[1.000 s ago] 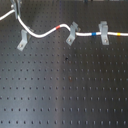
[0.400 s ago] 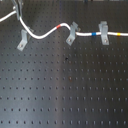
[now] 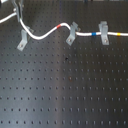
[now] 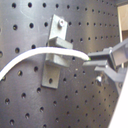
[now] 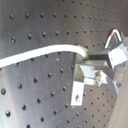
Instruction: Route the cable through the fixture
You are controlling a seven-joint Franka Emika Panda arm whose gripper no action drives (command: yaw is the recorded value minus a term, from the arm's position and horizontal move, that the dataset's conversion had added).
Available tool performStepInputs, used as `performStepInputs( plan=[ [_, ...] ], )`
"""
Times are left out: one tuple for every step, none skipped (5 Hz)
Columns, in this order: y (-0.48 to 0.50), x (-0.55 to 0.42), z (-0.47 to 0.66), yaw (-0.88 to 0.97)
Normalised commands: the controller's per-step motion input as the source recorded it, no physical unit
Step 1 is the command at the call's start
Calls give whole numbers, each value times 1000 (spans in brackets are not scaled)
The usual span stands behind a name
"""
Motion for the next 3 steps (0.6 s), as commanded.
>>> performStepInputs(
  plan=[
    [111, -115, 238, 46],
    [157, -127, 123, 174],
    [170, -191, 407, 154]
  ],
)
